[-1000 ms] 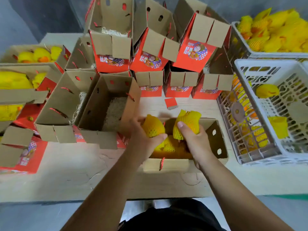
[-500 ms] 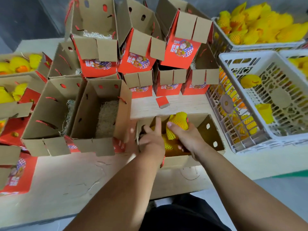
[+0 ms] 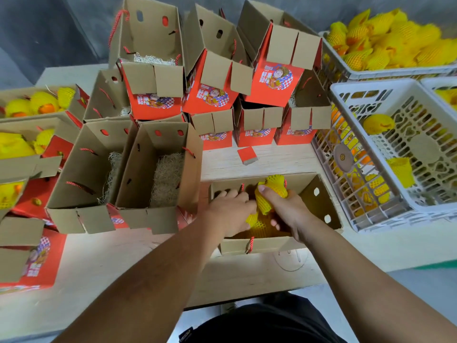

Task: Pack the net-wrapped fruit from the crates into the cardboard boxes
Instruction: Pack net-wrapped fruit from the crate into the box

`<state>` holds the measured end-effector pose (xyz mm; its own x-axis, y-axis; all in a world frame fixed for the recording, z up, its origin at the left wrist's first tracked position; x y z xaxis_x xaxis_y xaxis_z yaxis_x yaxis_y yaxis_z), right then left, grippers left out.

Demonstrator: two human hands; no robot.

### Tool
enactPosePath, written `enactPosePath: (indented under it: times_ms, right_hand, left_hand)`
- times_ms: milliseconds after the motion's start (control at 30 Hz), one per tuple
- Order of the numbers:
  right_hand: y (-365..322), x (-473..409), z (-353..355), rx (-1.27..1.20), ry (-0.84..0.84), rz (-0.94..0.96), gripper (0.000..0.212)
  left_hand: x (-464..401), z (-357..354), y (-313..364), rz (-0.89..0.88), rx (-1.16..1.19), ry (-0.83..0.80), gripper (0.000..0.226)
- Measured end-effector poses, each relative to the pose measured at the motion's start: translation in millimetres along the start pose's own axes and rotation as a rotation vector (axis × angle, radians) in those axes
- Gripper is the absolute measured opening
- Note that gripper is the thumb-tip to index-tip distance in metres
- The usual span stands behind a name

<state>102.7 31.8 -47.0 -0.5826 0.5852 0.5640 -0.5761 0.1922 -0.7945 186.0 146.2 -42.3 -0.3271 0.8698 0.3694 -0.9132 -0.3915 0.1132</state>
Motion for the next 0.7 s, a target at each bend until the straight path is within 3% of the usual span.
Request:
enactPosePath:
  times_ms: [67,200,300,433,567,633,700]
  right_hand:
    - [2.3,-1.1,-0.1,-0.02,-0.023,-0.026,0.073]
    - [2.7,-2.8,-1.6,-0.012,-0.028,-0.016,0.08]
    - [6.2,-4.5,-0.5,-0.019,-0.033,-0.038,0.078]
    - [13.4,-7.5,0.7,-0.024,-0.117,-0.156,0.088]
    - [17.3,-9.7,-5.1,0.0,-0.253,-0.252,0.086]
    - [17.6,-9.7,-10.2,0.043,-0.33,-0.282,0.087]
    - [17.4,-11.3,-12.4,0.058,-0.368,-0.297,0.084]
  left_hand:
    - [7.4,-2.6,0.6,-0.067,-0.098,-0.081,0.047]
    - [-5.5,-3.6,13.3,0.089,-0.219,-0.121,0.041]
    - [-10.7,2.0,8.9,0.233,-0.185,-0.147,0.035]
    - [-3.2,7.4,-9.8,0.291,-0.098,-0.083,0.046]
    - [-1.2,10.6,-16.2,0.282,0.184,0.095,0.067]
    - [-1.8,14.0,-16.6,0.313,0.51,0.218,0.073]
    - [-3.8,13.6,-14.5,0.331,0.822,0.318,0.066]
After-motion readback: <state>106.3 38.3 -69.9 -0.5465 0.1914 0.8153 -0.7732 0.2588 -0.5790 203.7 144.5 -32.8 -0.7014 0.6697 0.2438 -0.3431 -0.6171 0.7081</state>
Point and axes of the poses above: each hand's wrist, its own x-axis away from the middle knuckle, its own z-axis out of the back of the hand, y = z × x, the point moved 7 cm from there along -x, towards the middle knuckle, and after that the axes turned 2 degrees about y, right-handed, at the moved point
